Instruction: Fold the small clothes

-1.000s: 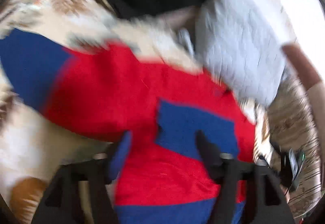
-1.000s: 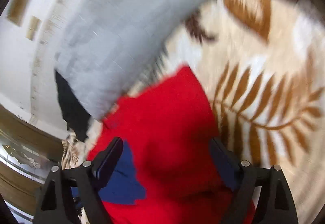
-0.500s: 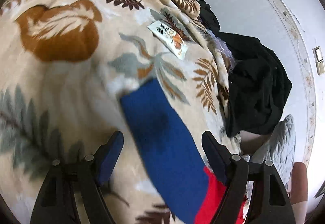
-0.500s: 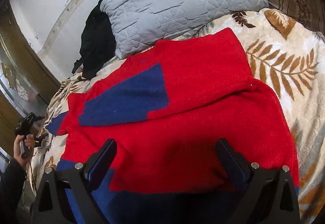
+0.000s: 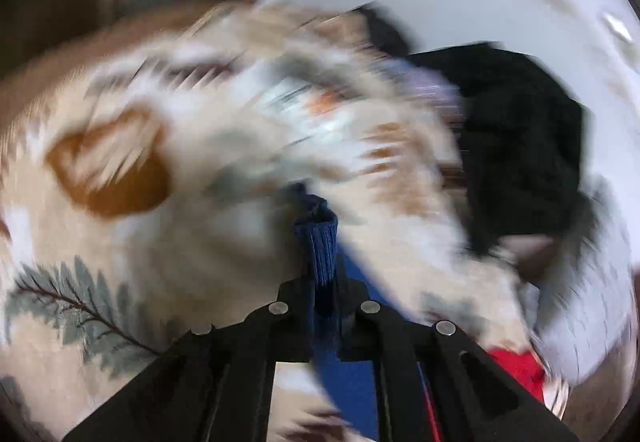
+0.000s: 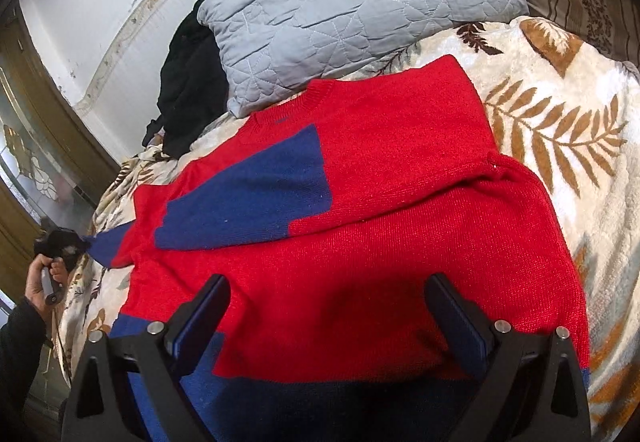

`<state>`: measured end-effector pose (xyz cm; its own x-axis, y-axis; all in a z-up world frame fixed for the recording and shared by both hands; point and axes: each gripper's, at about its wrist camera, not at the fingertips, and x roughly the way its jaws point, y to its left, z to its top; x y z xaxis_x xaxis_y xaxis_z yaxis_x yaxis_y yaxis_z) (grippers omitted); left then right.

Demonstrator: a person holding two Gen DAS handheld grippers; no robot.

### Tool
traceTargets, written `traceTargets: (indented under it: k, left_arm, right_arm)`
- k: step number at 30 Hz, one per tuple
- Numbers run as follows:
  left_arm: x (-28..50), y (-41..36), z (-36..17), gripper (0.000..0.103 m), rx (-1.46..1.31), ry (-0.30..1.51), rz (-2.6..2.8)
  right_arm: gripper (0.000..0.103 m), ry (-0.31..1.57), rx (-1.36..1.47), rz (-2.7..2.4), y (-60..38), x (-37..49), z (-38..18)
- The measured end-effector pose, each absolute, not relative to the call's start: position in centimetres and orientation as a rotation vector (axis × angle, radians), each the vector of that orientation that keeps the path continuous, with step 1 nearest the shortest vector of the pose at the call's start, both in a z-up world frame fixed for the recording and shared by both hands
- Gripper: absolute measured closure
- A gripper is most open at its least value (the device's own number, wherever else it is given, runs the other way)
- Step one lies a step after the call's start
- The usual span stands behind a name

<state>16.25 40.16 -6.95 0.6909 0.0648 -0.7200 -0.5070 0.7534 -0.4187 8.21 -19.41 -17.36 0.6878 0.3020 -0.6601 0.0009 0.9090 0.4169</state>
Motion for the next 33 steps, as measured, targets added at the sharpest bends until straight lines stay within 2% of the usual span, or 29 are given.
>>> traceTargets:
  k: [5,7,10,13,15,16,18,19,24,28,31,33]
  left_arm:
    - [16.7,26.1,3.4,0.097,-0.415,0.614,0.044]
    - [17.1,19.8,5.7,0.097,-0.358,0.607,-0.096]
    - [17.8,10.0,6.8,0.097,-0.313,0.64,-0.304]
    - [19.1,1.8,4.6,0.092,-0.255,0.696,-0.409]
    - [21.2,-2.3,0.3,0.045,-0.18,0.842,-0.482]
    - [21.9,-3.1,-2.1,0.043,-0.16,0.918,-0.471]
    - [22.9,-2.3,-7.7,0.043,-0.143,1.089,-0.379]
    - [22.9,-1.2,-8.8,0.043,-0.162,1.113,-0.34]
    - [19.2,10.0,-11.4,0.043,-0.297,1.051,-0.131]
    - [15.1,16.6,-13.0,0.043,-0.325,0.997,-0.024]
    - [12.7,20.4,-14.6,0.043,-0.395,0.966,0.02]
    - [11.6,21.9,-15.3,0.043,-0.43,0.942,0.024]
  right_arm:
    - [0.003,0.786,0.427,0.183,-19.6,8.1,-17.4]
    - [0.003,0.776,0.443,0.189,-19.8,7.9,-17.4]
    - [0.003,0.762,0.467,0.198,-20.1,7.7,-17.3]
    - [0.004,0.745,0.497,0.208,-20.5,7.5,-17.3]
    - [0.004,0.736,0.514,0.217,-20.7,7.3,-17.3]
    - [0.004,0.731,0.524,0.224,-20.8,7.2,-17.3]
    - [0.004,0.722,0.539,0.233,-21.0,7.1,-17.3]
    - [0.004,0.718,0.547,0.238,-21.1,7.0,-17.3]
    - [0.004,0.738,0.56,0.245,-21.1,7.1,-16.8]
    - [0.004,0.709,0.666,0.27,-22.2,7.7,-13.8]
    - [0.004,0.715,0.743,0.246,-23.3,10.8,-11.6]
    - [0.004,0.768,0.83,0.236,-24.1,14.1,-12.4]
